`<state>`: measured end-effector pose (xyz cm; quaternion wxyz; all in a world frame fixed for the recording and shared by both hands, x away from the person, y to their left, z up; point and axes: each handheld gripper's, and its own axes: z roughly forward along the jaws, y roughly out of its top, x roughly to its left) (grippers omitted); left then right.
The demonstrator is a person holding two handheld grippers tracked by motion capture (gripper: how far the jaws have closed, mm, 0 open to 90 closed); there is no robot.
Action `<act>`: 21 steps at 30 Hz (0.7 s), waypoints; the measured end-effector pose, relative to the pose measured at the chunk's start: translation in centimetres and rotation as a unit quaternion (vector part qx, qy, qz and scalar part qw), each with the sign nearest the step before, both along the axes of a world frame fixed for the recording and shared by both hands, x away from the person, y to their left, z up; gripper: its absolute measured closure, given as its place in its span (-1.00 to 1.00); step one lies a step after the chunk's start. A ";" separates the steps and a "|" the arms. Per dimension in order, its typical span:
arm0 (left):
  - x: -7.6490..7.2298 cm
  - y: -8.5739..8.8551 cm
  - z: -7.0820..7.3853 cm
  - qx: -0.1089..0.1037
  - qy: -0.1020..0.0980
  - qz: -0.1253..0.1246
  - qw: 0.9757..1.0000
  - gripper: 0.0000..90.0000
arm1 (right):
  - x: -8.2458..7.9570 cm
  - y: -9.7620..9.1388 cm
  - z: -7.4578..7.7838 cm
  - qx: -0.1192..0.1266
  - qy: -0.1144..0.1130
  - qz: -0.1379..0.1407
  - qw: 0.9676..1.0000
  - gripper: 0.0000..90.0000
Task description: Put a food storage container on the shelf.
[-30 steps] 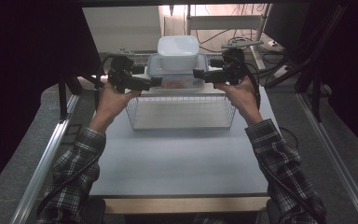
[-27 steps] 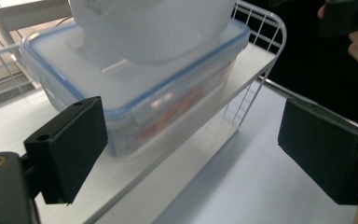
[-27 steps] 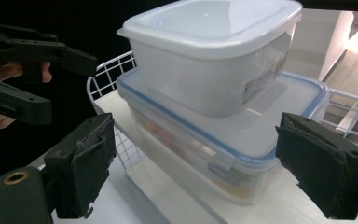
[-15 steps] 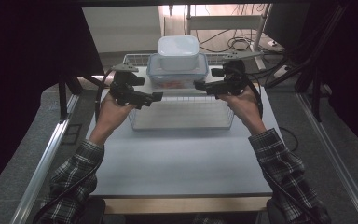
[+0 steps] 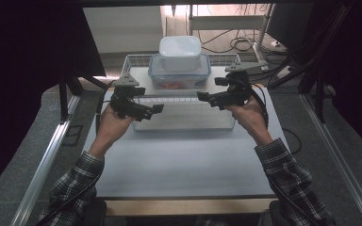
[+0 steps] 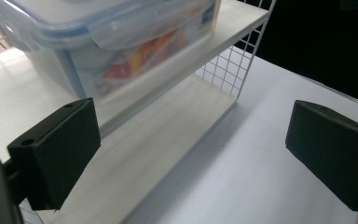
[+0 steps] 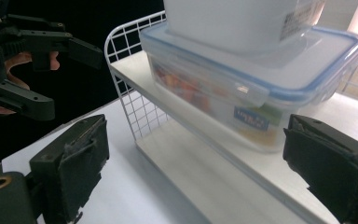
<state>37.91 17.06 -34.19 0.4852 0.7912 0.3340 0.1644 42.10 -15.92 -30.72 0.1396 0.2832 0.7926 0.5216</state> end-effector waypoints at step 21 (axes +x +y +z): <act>-2.7 -0.8 -4.1 0.016 -0.004 -0.007 1.000 -0.91 | -2.3 -0.1 -4.9 -0.034 -0.002 0.012 0.999 -0.95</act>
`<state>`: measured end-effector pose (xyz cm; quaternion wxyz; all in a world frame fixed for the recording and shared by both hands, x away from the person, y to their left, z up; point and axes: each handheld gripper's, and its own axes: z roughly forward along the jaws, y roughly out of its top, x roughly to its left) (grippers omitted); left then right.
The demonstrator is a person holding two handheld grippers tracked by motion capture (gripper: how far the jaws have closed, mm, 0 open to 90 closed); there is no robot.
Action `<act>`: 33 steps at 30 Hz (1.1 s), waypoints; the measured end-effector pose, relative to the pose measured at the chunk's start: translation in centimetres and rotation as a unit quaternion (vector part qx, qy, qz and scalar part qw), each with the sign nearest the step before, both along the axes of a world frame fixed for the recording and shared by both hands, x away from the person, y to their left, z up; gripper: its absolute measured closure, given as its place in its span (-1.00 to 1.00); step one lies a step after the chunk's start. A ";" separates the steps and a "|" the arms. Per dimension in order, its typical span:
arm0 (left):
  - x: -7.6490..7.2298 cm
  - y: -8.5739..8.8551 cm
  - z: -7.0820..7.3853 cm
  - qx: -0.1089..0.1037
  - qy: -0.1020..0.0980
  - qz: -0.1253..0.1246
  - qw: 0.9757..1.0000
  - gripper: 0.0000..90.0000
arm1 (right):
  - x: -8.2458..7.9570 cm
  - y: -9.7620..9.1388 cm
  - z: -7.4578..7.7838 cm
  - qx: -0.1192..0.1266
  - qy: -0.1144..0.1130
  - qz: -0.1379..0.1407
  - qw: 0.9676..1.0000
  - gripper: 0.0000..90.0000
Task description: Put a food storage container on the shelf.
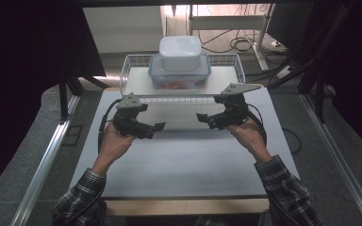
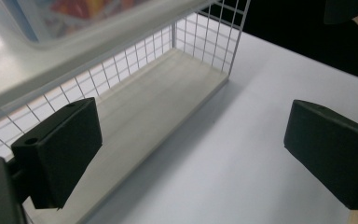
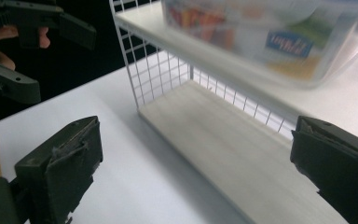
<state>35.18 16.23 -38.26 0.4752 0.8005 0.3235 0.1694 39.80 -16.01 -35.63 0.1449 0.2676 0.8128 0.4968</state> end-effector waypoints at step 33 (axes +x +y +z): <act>-2.5 -0.7 -6.2 0.006 0.019 -0.004 1.000 -0.94 | -2.6 -0.7 -5.8 -0.035 0.011 -0.002 0.999 -0.99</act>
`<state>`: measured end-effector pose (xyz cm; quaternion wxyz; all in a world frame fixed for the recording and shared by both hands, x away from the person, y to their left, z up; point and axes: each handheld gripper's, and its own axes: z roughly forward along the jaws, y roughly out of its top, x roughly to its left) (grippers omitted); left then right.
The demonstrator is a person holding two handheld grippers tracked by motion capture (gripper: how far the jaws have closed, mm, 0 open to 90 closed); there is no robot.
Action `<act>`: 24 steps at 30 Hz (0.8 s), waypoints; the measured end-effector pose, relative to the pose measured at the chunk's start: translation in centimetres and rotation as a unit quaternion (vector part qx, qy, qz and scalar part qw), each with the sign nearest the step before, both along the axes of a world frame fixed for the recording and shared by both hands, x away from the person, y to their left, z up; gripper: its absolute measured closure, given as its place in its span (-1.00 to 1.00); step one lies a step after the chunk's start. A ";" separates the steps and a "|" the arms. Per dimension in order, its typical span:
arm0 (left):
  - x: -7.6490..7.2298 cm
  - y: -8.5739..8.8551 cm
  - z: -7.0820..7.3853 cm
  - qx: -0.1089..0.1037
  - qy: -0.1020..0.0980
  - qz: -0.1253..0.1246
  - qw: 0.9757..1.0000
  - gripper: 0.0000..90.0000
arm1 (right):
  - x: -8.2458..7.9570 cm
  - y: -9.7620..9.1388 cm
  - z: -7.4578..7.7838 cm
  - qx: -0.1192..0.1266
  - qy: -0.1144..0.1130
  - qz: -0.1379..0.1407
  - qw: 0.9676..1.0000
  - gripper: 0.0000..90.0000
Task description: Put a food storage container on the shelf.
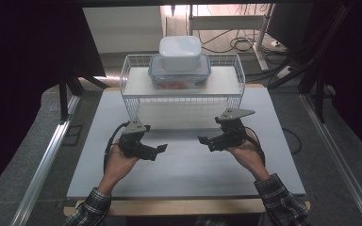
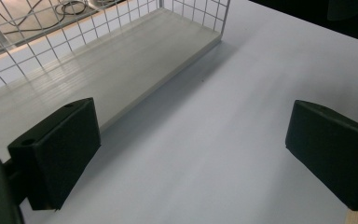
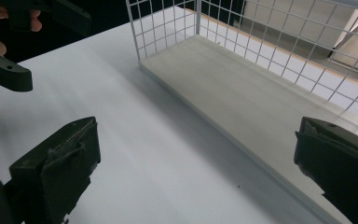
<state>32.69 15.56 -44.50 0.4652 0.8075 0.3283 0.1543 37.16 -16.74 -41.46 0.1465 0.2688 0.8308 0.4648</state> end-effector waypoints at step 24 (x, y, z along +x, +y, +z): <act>-2.2 1.3 -2.7 -0.012 0.021 0.012 1.000 -0.93 | -2.4 -2.5 -2.3 0.001 0.023 -0.017 1.000 -0.98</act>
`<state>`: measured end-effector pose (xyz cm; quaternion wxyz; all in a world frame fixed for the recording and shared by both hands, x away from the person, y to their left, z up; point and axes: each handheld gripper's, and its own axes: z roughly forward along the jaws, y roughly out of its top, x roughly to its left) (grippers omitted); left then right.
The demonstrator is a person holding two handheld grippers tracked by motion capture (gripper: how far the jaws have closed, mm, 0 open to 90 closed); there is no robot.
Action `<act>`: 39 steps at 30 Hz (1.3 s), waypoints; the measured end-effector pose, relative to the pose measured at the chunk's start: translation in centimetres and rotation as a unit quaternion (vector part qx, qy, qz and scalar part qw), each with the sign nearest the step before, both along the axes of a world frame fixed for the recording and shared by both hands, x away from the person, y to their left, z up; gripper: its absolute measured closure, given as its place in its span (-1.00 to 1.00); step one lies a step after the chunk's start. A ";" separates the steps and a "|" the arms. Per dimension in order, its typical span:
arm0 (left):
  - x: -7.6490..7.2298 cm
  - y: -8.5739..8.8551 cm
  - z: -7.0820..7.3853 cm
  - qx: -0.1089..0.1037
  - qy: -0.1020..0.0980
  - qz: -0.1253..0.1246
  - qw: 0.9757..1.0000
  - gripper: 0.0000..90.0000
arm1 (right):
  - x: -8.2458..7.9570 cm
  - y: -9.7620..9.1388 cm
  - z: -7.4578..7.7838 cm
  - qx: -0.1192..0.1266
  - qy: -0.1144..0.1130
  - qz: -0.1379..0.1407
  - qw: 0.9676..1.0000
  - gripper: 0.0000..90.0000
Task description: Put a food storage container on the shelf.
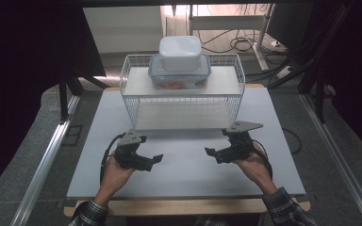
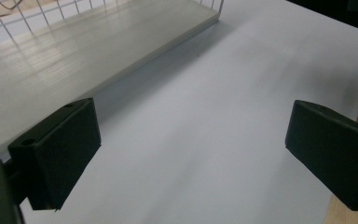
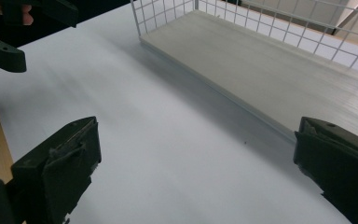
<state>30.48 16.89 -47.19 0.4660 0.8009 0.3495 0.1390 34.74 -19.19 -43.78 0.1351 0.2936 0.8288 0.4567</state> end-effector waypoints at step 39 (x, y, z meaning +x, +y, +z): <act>-3.7 2.8 -3.0 0.024 0.002 0.039 0.999 -0.94 | -3.2 -5.5 -3.2 0.001 0.006 -0.051 0.999 -0.98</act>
